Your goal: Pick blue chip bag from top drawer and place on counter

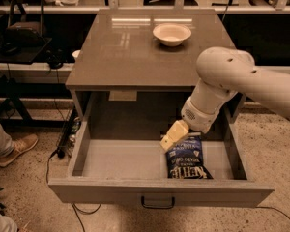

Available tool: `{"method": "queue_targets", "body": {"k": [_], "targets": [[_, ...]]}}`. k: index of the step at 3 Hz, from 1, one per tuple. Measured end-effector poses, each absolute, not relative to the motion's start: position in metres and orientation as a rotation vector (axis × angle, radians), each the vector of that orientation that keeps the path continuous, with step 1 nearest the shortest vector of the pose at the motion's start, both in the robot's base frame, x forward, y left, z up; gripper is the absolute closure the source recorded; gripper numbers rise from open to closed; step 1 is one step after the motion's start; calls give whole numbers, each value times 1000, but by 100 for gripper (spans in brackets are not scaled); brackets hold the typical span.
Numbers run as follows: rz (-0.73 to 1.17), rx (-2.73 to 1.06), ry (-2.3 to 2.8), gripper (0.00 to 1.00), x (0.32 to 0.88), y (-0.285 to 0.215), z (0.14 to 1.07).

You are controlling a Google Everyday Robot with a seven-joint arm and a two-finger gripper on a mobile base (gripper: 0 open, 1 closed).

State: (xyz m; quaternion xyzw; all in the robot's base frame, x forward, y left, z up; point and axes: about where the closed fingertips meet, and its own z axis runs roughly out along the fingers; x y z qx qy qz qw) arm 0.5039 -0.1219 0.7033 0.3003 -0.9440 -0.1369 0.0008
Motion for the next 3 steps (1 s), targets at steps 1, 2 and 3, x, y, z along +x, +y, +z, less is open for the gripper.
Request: {"method": "queue_targets", "body": {"k": [1,2,3], "targets": [[-424,801,-2971,0,513,-126,665],[-430,767,-2977,0,515,-127,660],[-441,720,-2996,0,519,-131,654]]}}
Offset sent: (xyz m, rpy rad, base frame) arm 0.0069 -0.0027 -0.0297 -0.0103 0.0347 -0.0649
